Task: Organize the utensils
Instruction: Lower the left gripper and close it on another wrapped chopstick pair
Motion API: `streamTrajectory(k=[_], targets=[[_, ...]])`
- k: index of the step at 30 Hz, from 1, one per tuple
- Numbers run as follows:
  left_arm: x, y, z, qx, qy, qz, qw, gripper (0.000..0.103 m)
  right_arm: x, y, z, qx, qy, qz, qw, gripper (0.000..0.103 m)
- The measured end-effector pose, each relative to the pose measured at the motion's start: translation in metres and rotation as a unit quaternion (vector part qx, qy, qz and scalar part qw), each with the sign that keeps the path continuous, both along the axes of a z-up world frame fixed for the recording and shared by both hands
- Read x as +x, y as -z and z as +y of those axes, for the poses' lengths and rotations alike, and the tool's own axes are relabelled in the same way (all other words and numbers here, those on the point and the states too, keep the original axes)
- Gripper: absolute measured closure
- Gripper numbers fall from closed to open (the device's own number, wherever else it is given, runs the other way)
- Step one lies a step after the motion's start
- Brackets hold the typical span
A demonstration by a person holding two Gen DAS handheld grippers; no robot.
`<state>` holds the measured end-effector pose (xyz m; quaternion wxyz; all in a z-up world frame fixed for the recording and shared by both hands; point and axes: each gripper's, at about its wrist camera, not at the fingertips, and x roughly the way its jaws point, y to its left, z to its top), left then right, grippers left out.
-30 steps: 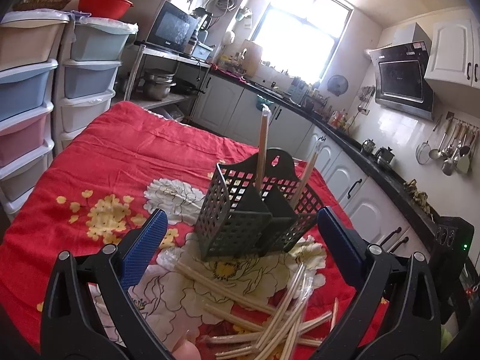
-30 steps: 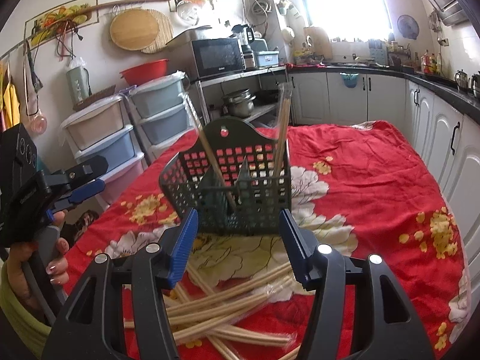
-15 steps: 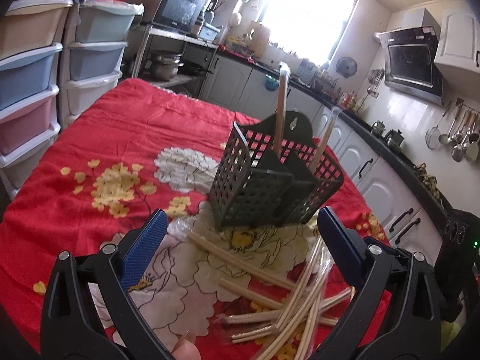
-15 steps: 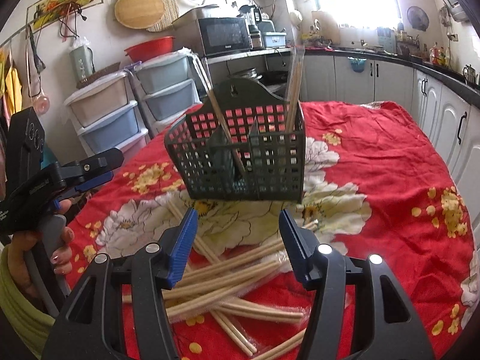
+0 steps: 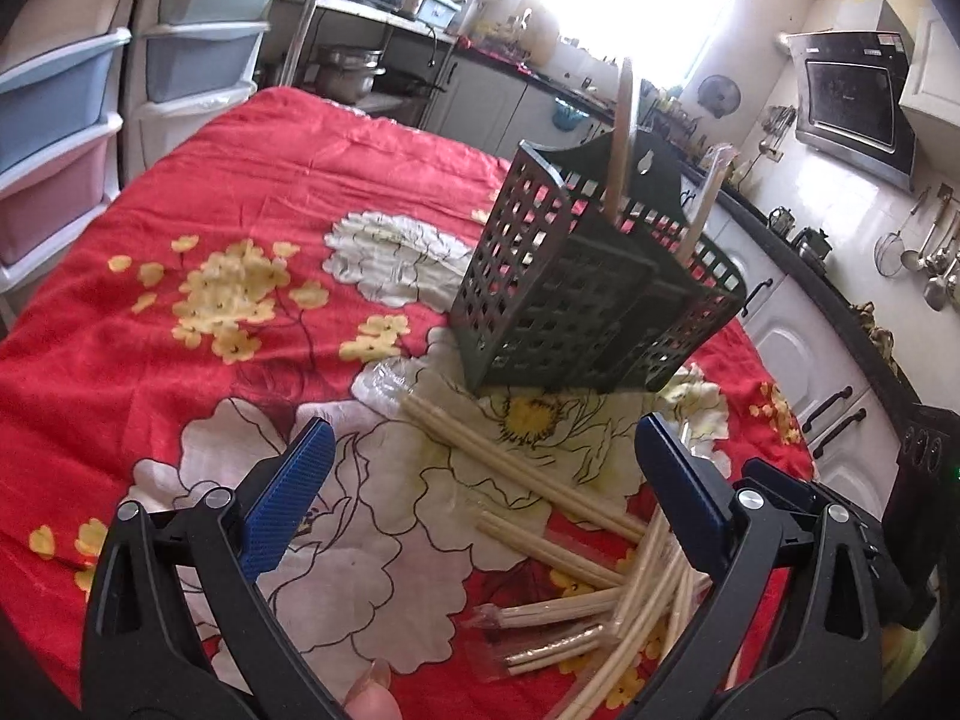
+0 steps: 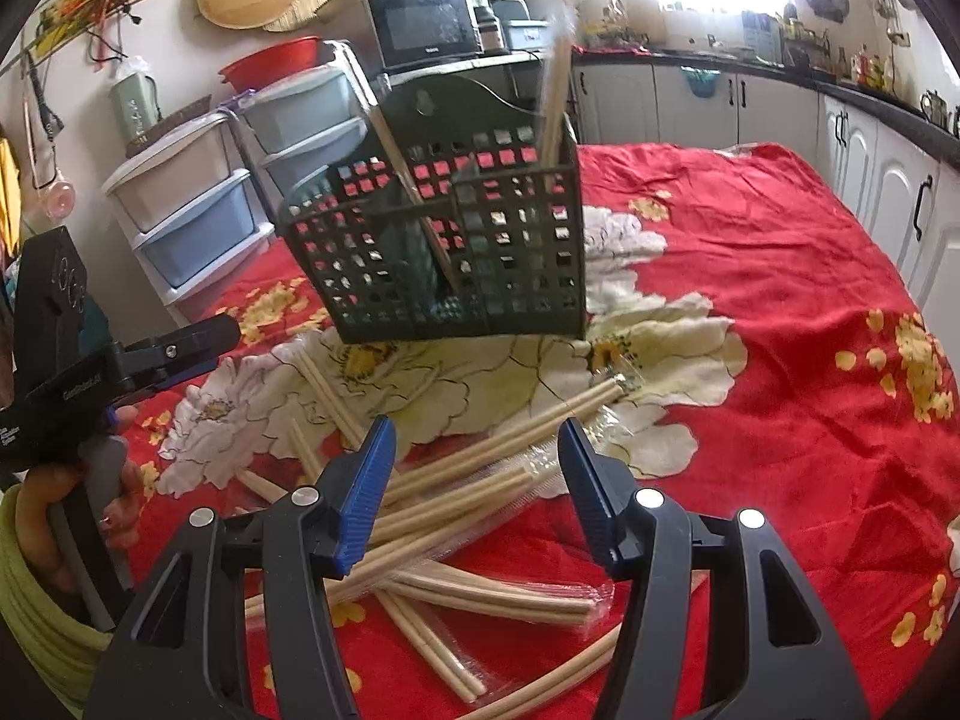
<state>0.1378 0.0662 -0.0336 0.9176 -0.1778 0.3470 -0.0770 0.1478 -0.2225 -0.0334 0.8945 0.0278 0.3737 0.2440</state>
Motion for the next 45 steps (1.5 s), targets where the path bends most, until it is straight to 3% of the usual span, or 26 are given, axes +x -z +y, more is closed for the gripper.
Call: streamTrajectory(k=[6,16,23,31,35,39,43,45], targets=[[0.012,0.014,0.003,-0.02,0.009,0.03,0.9993,0.011,0.01,0.012,-0.002,0.001,0.004,0.024,1.0,0.049],[0.03,0.035,0.013,-0.076,0.009,0.072,0.9945,0.03,0.023,0.023,-0.008,0.024,0.012,0.055,0.998,0.049],[0.037,0.04,0.024,-0.11,0.0,0.078,0.9909,0.035,0.035,0.029,-0.009,0.043,0.018,0.079,0.996,0.05],[0.046,0.042,0.029,-0.112,-0.008,0.084,0.9901,0.046,0.044,0.035,-0.012,0.055,0.027,0.094,0.994,0.063],[0.057,0.042,0.03,-0.109,-0.01,0.091,0.9898,0.05,0.05,0.039,-0.013,0.063,0.032,0.105,0.992,0.063],[0.065,0.043,0.03,-0.103,-0.018,0.096,0.9899,0.06,0.05,0.039,-0.01,0.056,0.033,0.103,0.993,0.066],[0.069,0.046,0.032,-0.099,-0.027,0.099,0.9898,0.076,0.052,0.039,-0.013,0.06,0.04,0.103,0.992,0.078],[0.069,0.048,0.035,-0.103,-0.031,0.099,0.9892,0.079,0.051,0.038,-0.015,0.063,0.045,0.103,0.992,0.083]])
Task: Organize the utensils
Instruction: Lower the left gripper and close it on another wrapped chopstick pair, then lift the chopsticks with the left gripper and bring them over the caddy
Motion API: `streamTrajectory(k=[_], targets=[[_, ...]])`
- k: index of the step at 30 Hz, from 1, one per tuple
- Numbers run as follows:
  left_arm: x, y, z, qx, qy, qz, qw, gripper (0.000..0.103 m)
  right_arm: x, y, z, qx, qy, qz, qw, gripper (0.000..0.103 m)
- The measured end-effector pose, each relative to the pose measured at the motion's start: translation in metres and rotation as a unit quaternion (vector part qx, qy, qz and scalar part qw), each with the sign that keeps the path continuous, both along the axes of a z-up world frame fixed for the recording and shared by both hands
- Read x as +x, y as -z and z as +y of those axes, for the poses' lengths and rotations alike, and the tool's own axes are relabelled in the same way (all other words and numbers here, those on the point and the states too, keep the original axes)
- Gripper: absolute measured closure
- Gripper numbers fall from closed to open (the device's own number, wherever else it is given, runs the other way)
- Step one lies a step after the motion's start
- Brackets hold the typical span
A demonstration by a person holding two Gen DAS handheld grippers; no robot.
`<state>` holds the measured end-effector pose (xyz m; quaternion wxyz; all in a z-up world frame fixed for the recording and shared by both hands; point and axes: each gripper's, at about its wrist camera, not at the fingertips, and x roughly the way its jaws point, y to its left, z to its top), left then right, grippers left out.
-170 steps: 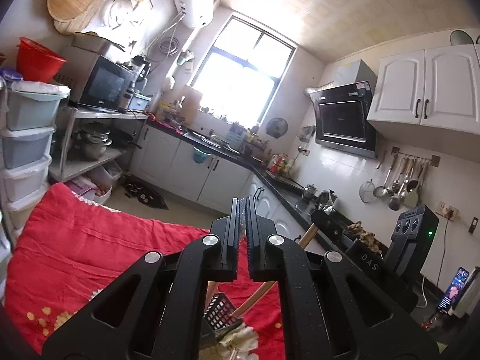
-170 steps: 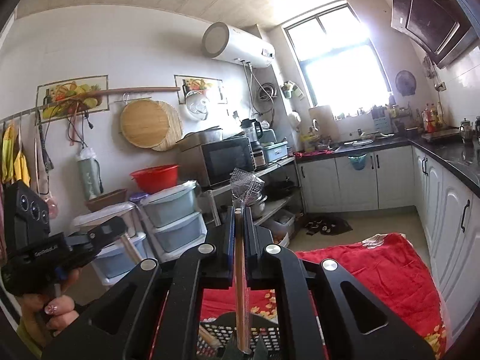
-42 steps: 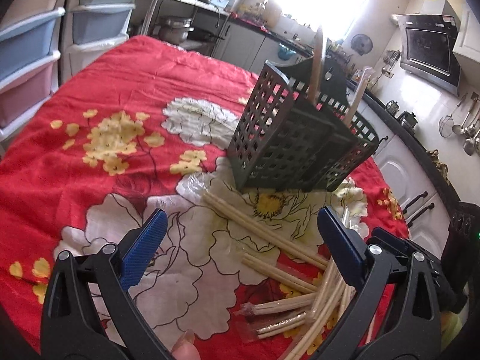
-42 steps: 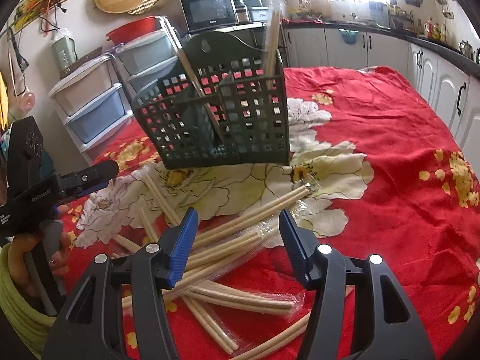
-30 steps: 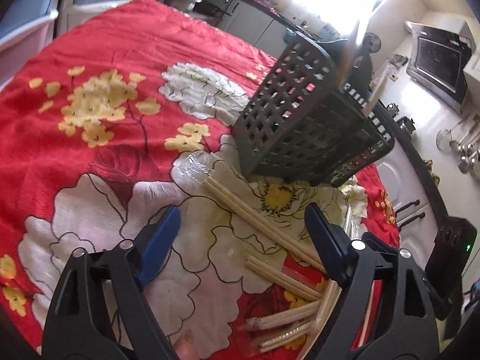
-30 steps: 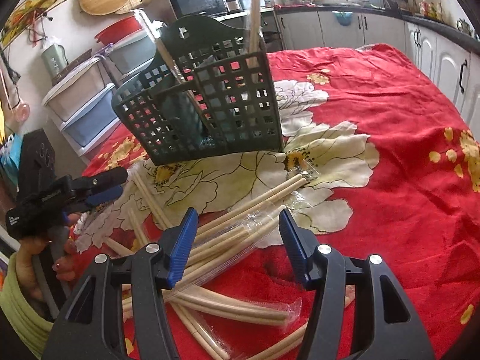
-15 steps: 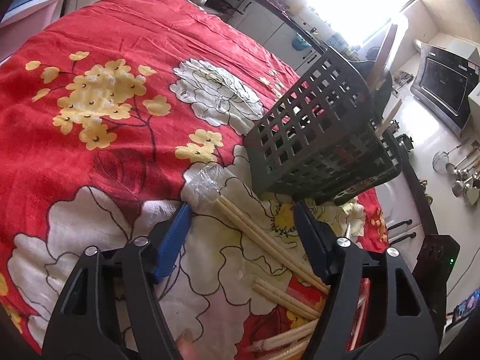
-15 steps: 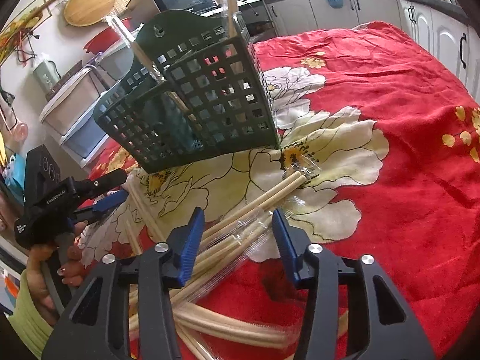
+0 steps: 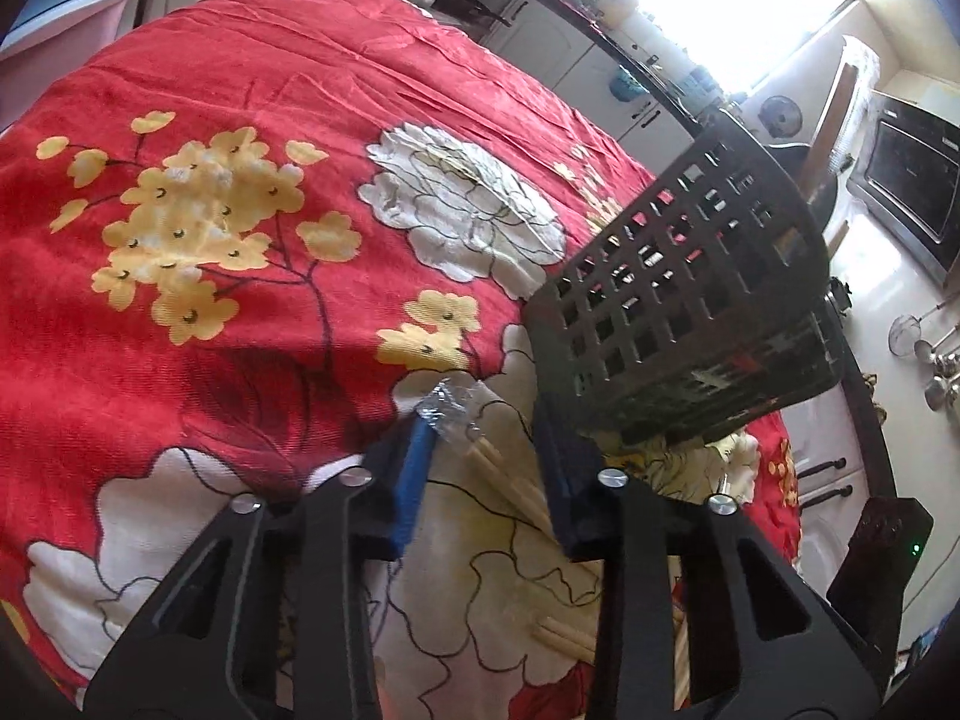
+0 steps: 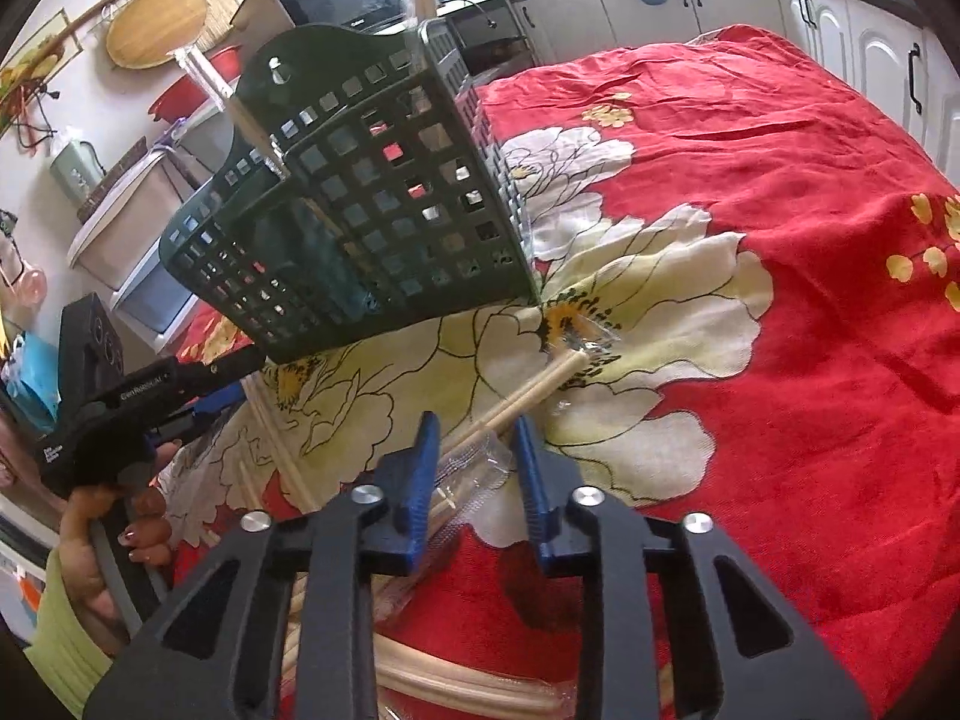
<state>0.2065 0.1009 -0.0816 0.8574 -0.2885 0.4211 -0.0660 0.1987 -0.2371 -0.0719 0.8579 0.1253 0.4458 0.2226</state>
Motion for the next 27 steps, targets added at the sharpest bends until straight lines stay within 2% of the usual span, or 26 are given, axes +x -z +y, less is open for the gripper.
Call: streamTrajectory(k=[2,8,10,16,27], targets=[[-0.001,0.001,0.002,-0.004,-0.003,0.001,1.0,0.082,-0.002,-0.002,-0.003,0.005,0.003,-0.001,1.0,0.094],[-0.004,0.004,0.008,-0.014,-0.01,0.0,0.9999,0.094,-0.009,-0.005,-0.009,0.016,0.012,-0.002,1.0,0.101],[-0.005,0.004,0.01,-0.02,-0.01,-0.002,0.9997,0.099,-0.012,-0.008,-0.012,0.024,0.015,-0.003,1.0,0.102],[-0.014,-0.001,0.013,-0.04,-0.009,-0.021,0.9989,0.101,-0.023,-0.031,-0.022,0.046,0.023,-0.034,0.998,0.102],[-0.046,-0.038,0.025,-0.046,-0.026,-0.086,0.9949,0.102,-0.037,-0.08,-0.024,0.058,0.015,-0.106,0.993,0.102]])
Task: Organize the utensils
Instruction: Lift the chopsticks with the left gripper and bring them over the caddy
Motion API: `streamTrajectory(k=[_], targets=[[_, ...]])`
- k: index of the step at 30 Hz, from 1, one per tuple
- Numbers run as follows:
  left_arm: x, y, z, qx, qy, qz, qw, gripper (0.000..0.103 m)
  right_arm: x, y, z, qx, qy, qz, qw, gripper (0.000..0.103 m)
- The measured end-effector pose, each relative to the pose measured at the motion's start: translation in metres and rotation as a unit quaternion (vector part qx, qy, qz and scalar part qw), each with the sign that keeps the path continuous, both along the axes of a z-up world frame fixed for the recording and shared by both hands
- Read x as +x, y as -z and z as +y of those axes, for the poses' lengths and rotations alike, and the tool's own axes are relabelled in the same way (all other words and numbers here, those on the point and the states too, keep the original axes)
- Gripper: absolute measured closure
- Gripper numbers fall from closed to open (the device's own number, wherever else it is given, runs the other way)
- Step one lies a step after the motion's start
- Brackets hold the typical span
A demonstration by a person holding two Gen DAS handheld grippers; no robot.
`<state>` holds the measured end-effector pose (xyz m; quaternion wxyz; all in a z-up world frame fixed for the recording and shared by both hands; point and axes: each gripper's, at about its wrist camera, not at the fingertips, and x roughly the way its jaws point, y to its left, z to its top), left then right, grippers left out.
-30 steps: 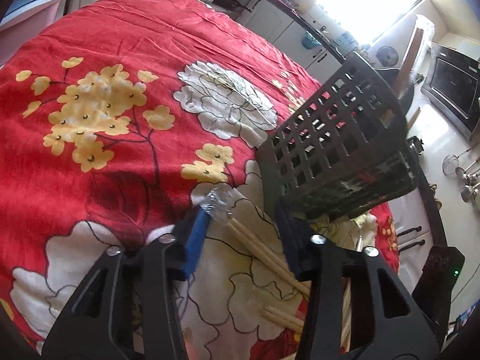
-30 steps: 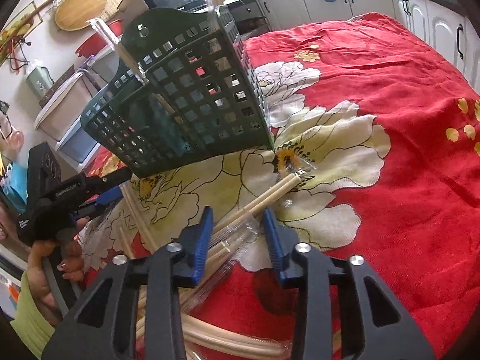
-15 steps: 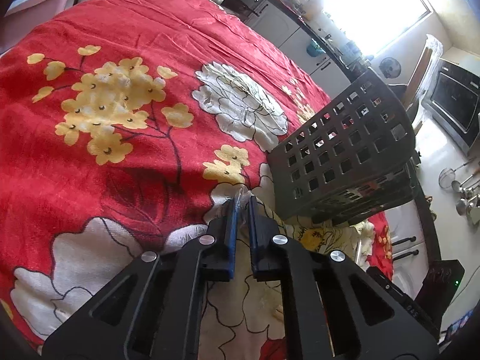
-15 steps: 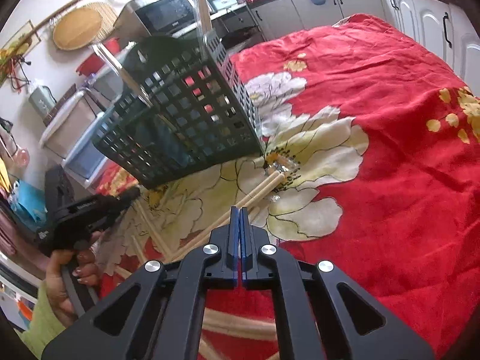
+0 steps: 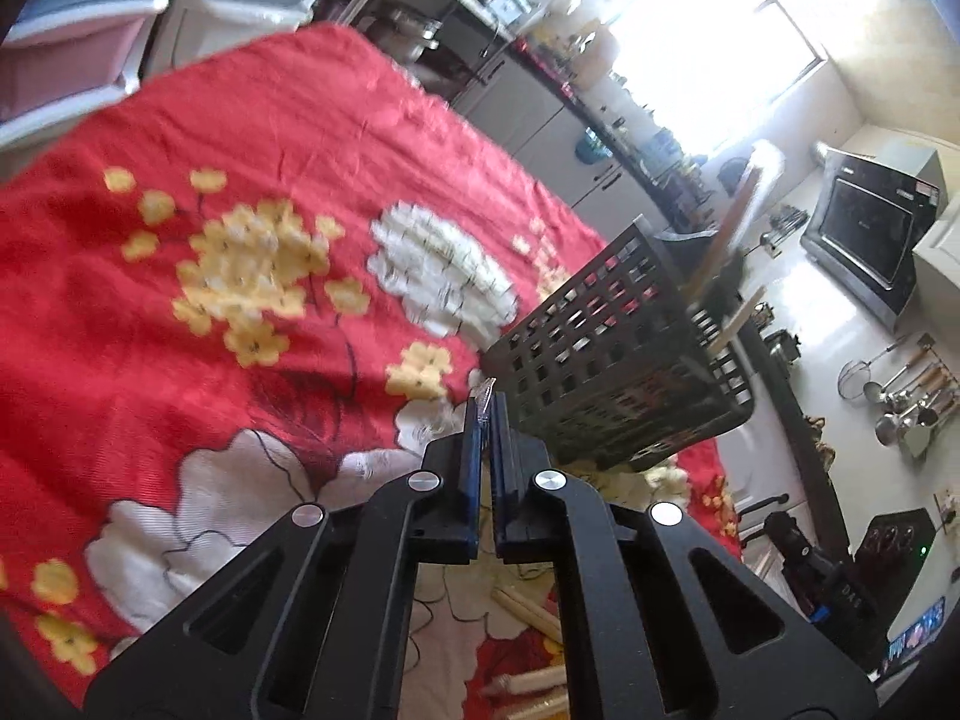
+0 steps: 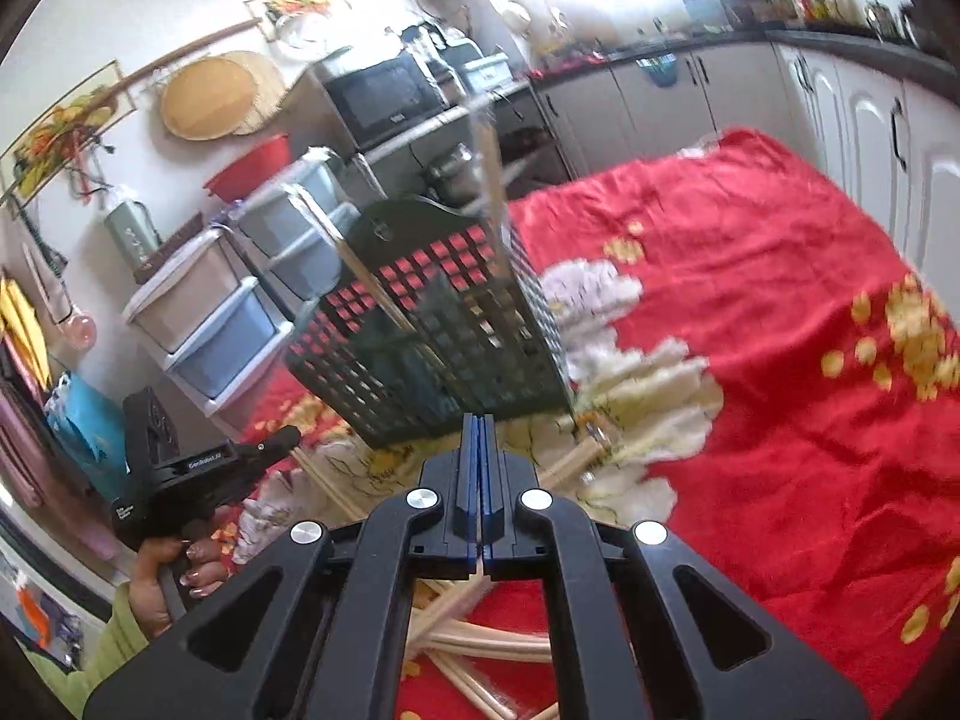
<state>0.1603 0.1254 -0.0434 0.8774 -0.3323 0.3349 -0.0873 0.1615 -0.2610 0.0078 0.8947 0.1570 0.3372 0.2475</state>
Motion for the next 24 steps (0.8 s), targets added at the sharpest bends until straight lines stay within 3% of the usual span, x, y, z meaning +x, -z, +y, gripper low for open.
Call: streamTrajectory(k=[13,24], targets=[[-0.034,-0.078,0.004,0.021,-0.009,-0.097,0.995,0.102,-0.01,-0.065,0.02,-0.003,-0.04,-0.089,0.995,0.102],[-0.038,-0.124,-0.023,0.042,0.035,-0.151,0.9871,0.103,-0.015,-0.098,0.025,-0.003,-0.05,-0.133,0.99,0.102]])
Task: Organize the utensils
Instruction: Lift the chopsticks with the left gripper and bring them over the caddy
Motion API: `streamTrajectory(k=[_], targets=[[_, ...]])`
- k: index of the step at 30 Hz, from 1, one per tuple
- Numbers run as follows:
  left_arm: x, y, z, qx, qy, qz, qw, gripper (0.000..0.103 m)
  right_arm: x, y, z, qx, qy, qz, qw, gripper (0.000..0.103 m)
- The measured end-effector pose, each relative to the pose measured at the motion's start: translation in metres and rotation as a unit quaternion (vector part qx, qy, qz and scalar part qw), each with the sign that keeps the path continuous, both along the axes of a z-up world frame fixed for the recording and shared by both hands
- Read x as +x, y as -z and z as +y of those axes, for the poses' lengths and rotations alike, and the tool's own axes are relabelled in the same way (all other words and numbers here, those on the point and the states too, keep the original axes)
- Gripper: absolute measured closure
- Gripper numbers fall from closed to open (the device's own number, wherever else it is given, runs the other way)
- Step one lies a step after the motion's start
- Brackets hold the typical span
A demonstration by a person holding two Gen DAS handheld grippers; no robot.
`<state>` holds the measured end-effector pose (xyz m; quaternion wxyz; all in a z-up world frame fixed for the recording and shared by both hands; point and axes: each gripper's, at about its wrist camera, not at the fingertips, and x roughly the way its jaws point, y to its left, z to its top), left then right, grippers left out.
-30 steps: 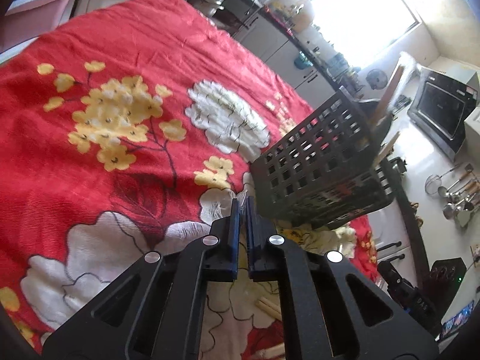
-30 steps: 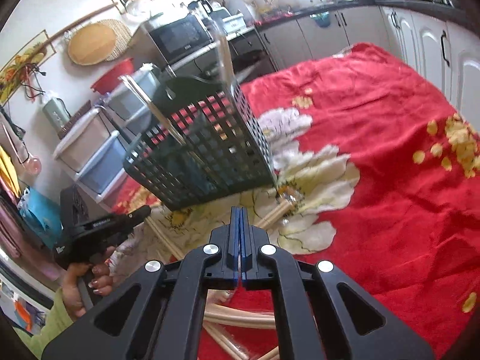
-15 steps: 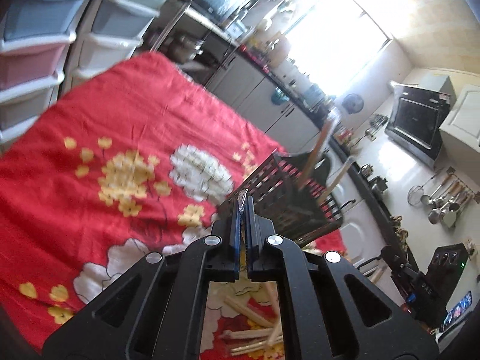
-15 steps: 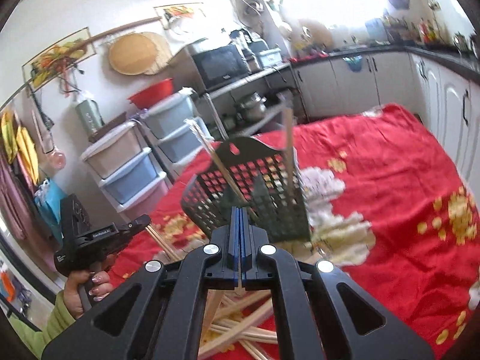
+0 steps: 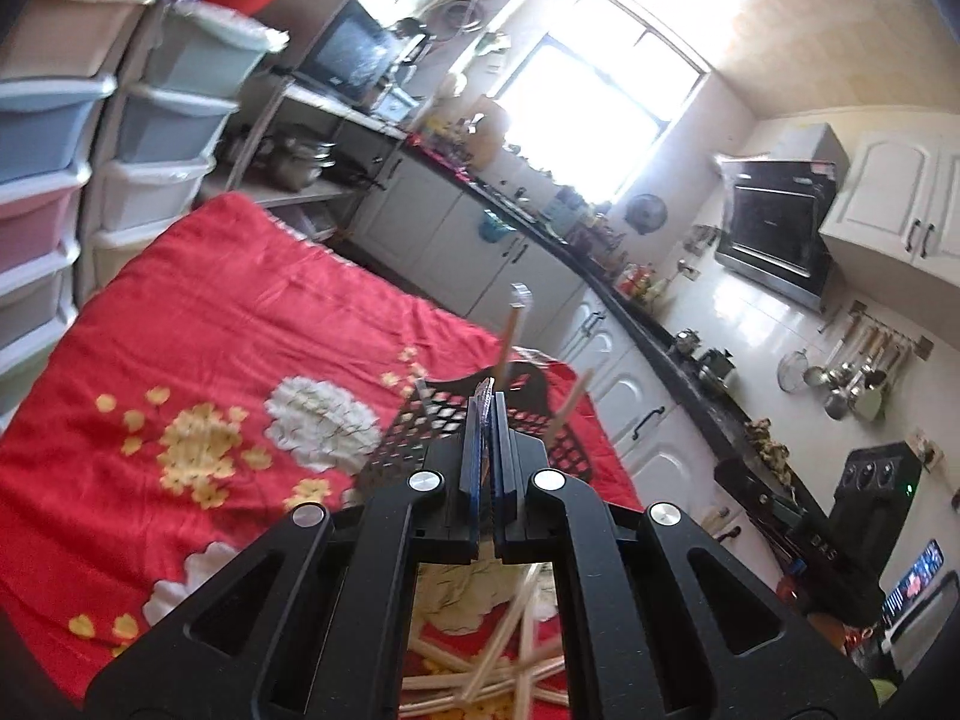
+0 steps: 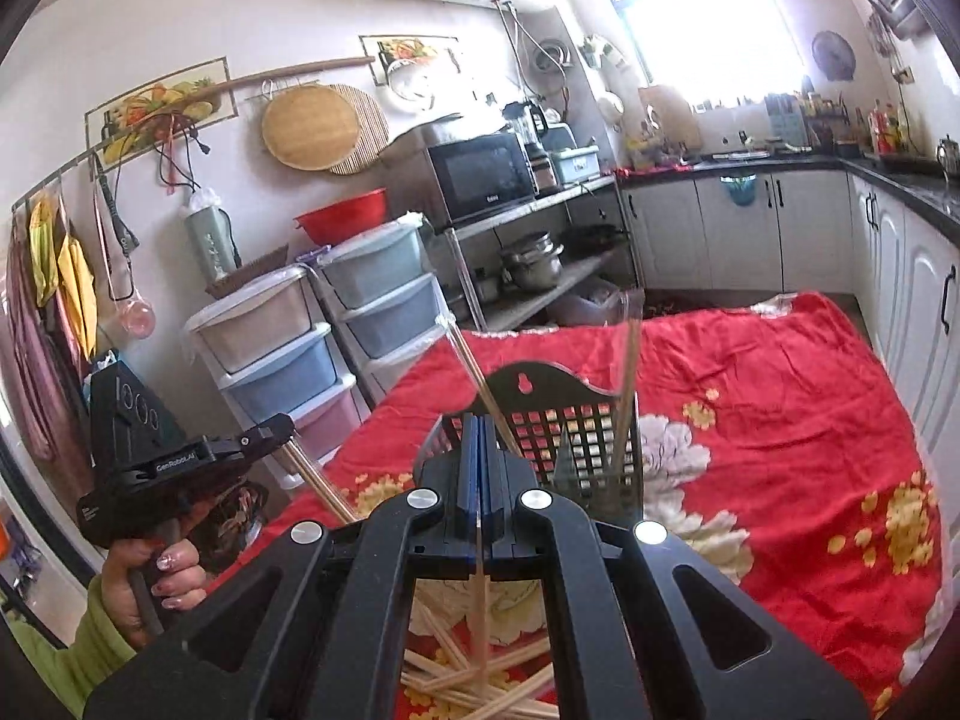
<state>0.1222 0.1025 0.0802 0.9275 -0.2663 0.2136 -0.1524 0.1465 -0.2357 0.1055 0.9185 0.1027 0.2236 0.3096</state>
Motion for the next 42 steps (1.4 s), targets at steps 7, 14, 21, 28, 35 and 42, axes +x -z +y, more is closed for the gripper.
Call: streamTrajectory(k=[7,14,21,28,35,42], targets=[[0.001,-0.025,-0.029,0.018,0.036,-0.031,0.9987,0.103,0.0,-0.019,0.0,0.005,-0.002,-0.025,1.0,0.102],[0.011,-0.049,-0.05,0.03,0.06,-0.059,0.996,0.103,0.001,-0.039,-0.002,0.02,-0.001,-0.049,0.999,0.102],[0.02,-0.075,-0.06,0.037,0.07,-0.088,0.9929,0.103,0.009,-0.063,0.002,0.031,-0.011,-0.068,0.997,0.102],[0.026,-0.102,-0.058,0.046,0.059,-0.115,0.9906,0.103,0.02,-0.088,0.014,0.038,-0.013,-0.09,0.995,0.102],[0.039,-0.114,-0.051,0.057,0.04,-0.12,0.9904,0.103,0.041,-0.109,0.021,0.052,-0.01,-0.097,0.994,0.102],[0.053,-0.107,-0.037,0.052,0.023,-0.106,0.9927,0.103,0.061,-0.121,0.028,0.064,-0.01,-0.105,0.992,0.102]])
